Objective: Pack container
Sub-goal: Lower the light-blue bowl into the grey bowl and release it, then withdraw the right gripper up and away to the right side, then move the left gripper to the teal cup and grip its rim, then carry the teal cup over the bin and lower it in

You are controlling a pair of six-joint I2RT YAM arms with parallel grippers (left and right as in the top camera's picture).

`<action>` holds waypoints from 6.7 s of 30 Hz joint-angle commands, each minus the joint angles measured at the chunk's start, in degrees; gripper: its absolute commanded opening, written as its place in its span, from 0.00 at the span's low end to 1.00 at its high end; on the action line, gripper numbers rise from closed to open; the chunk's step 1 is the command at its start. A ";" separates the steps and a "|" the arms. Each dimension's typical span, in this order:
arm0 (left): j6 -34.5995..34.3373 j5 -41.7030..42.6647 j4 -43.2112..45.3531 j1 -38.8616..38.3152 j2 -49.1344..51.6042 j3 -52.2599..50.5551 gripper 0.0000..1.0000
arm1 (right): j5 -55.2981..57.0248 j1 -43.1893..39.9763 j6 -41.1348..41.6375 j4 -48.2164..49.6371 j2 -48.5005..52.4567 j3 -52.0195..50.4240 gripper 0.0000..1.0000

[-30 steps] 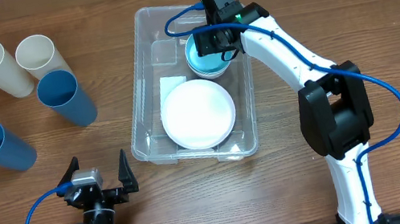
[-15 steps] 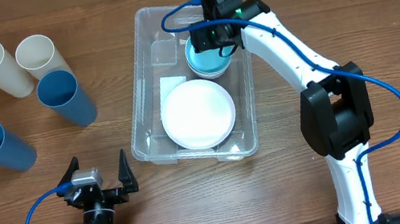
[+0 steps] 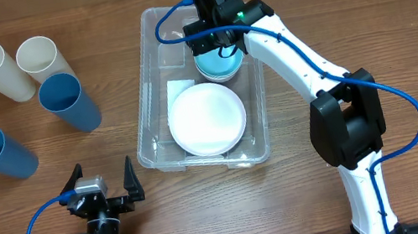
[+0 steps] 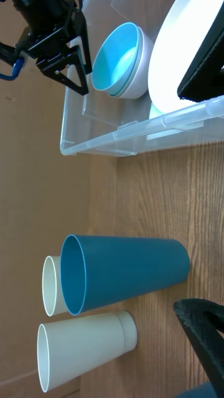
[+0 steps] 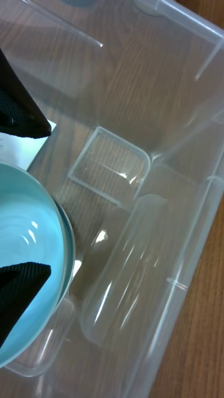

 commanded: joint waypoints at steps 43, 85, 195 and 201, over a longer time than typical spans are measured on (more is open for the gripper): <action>0.70 -0.31 0.04 0.35 -0.50 -0.28 1.00 | -0.39 -0.02 -2.54 -18.99 3.67 22.91 0.72; 0.61 -0.39 0.94 0.35 -0.50 -0.28 1.00 | 7.17 -38.29 23.17 -54.23 3.67 50.71 1.00; 13.97 -17.42 -58.38 -28.44 102.71 125.76 0.04 | 3.06 -47.34 23.15 -54.10 3.67 50.71 1.00; 14.43 -16.24 -55.91 -29.00 112.17 125.76 0.04 | 3.06 -47.34 23.15 -54.10 3.67 50.71 1.00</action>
